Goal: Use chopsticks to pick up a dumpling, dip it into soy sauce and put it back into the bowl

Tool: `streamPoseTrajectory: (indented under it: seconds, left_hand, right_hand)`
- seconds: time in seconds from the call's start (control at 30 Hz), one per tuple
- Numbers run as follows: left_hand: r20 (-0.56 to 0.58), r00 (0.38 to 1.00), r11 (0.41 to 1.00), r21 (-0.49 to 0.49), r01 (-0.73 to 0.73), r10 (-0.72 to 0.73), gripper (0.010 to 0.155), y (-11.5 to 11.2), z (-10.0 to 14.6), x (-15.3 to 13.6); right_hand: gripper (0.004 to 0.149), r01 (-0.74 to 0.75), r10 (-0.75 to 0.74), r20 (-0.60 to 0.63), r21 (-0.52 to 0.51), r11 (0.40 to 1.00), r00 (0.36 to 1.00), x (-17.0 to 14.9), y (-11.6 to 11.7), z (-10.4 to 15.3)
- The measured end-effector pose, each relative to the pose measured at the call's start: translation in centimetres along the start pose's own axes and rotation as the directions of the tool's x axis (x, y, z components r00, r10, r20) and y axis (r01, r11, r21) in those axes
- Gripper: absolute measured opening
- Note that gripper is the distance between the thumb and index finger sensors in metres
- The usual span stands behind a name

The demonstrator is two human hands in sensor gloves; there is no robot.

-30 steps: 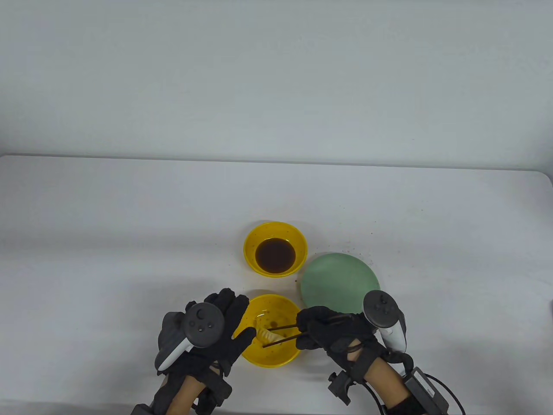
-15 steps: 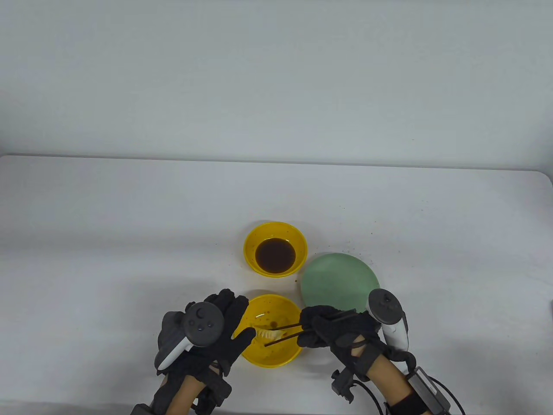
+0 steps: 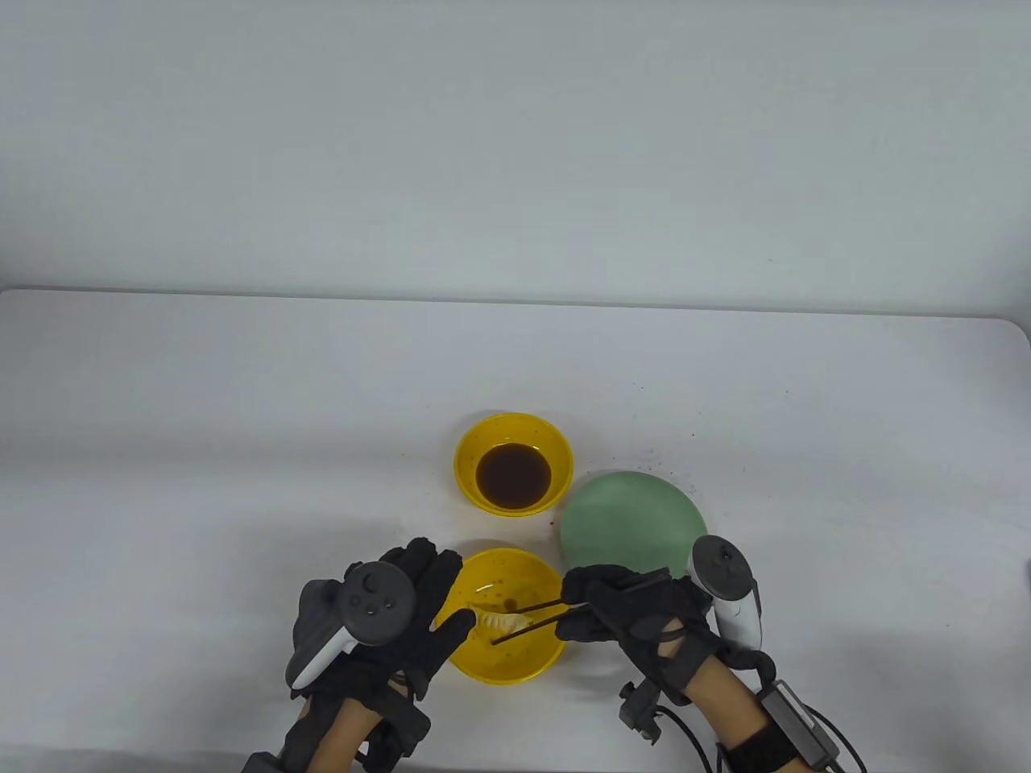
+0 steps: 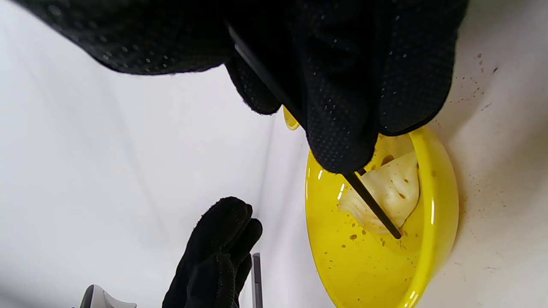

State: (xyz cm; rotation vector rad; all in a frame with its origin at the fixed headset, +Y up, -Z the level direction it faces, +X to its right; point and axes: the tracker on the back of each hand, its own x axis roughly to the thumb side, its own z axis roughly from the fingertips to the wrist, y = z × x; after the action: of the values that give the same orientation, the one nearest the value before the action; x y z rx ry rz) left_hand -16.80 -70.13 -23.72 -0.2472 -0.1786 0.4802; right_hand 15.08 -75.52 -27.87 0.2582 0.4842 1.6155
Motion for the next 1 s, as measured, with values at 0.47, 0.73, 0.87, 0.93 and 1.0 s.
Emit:
streamPoseTrajectory:
  seconds: [0.47, 0.73, 0.87, 0.93, 1.0]
  left_hand:
    - [-0.001, 1.0, 1.0, 0.0, -0.008, 0.008, 0.077, 0.1, 0.0, -0.1]
    - [-0.002, 1.0, 1.0, 0.0, -0.015, 0.015, 0.077, 0.1, 0.0, -0.2]
    - [0.0, 1.0, 1.0, 0.001, -0.022, 0.022, 0.078, 0.1, 0.0, -0.2]
    - [0.003, 1.0, 1.0, 0.005, -0.028, 0.028, 0.078, 0.2, 0.0, -0.2]
    - [0.008, 0.999, 0.999, 0.011, -0.035, 0.035, 0.078, 0.3, 0.0, -0.2]
  right_hand:
    - [0.046, 0.019, -0.018, 0.076, -0.019, 1.0, 0.997, 1.5, -0.5, 0.7]
    - [0.046, 0.023, -0.021, 0.076, -0.022, 1.0, 0.997, 1.5, -0.5, 0.7]
    - [0.046, 0.037, -0.035, 0.086, -0.02, 0.999, 0.996, 1.7, -0.7, 0.7]
    - [0.046, 0.051, -0.048, 0.102, -0.028, 0.998, 0.994, 2.0, -0.8, 0.9]
    - [0.046, 0.063, -0.058, 0.116, -0.039, 0.997, 0.992, 2.3, -1.1, 1.0]
